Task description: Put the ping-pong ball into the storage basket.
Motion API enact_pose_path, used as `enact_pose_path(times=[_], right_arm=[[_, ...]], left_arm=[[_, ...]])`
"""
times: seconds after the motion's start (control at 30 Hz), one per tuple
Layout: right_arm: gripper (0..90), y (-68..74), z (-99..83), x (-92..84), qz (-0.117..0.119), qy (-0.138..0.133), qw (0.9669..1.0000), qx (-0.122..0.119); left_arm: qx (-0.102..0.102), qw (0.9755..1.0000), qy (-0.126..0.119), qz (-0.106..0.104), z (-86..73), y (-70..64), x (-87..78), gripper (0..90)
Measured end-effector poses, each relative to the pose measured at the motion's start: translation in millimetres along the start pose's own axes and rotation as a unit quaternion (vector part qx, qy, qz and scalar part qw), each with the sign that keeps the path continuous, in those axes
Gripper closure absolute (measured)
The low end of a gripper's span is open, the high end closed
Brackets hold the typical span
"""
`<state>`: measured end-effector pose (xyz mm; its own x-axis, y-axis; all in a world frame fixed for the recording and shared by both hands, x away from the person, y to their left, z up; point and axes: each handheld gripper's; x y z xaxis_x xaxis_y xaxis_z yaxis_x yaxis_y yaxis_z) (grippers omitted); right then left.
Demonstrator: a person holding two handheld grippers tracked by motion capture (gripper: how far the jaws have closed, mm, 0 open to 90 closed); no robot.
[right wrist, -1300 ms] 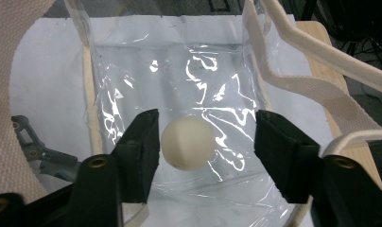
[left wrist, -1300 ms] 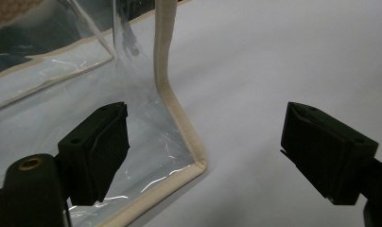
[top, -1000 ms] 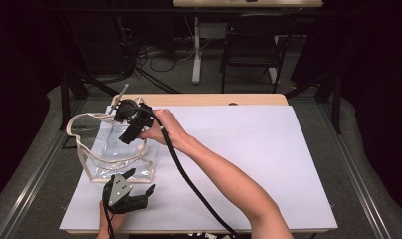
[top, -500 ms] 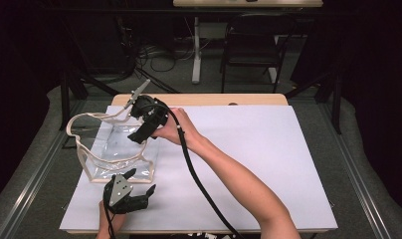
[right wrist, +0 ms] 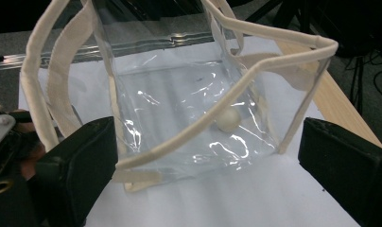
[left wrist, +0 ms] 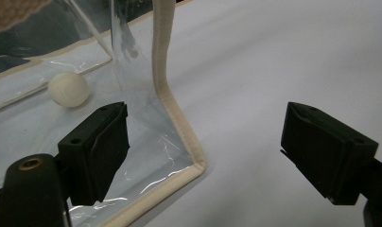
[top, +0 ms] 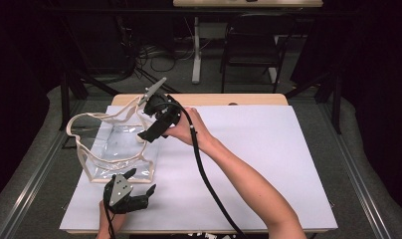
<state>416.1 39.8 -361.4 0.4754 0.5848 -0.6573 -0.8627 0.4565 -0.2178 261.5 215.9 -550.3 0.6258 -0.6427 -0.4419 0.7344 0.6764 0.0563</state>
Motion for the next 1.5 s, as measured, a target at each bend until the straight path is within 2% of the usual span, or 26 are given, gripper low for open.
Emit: enact_pose_path(times=[0.33,0.73,1.03,1.5], right_arm=[[2.7,-12.9,-24.5,-9.6,-0.010,0.006,0.9998,0.018],[2.7,-22.4,-45.4,-22.5,-0.024,0.004,0.9992,0.032],[2.7,-22.9,-61.4,-27.6,-0.031,0.012,0.9990,0.031],[2.9,-25.8,-100.4,-46.0,-0.055,0.015,0.9975,0.042]], left_arm=[[0.000,1.0000,0.001,-0.002,1.8,-0.5,3.4,16.1],[-0.001,1.0000,0.001,-0.004,2.9,-0.7,5.3,16.1],[0.003,1.0000,0.002,-0.002,2.9,-1.1,4.9,16.1],[0.006,1.0000,0.002,-0.006,2.6,-0.9,3.7,16.1]])
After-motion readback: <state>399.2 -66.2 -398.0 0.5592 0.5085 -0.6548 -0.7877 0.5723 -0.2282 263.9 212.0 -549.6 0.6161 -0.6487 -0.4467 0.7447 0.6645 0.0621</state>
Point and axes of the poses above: each handheld gripper's, and its own axes: x roughly forward along the jaws, z roughly out of its top, y roughly to its left, and after that the axes turned 11 degrees about -z, right-handed
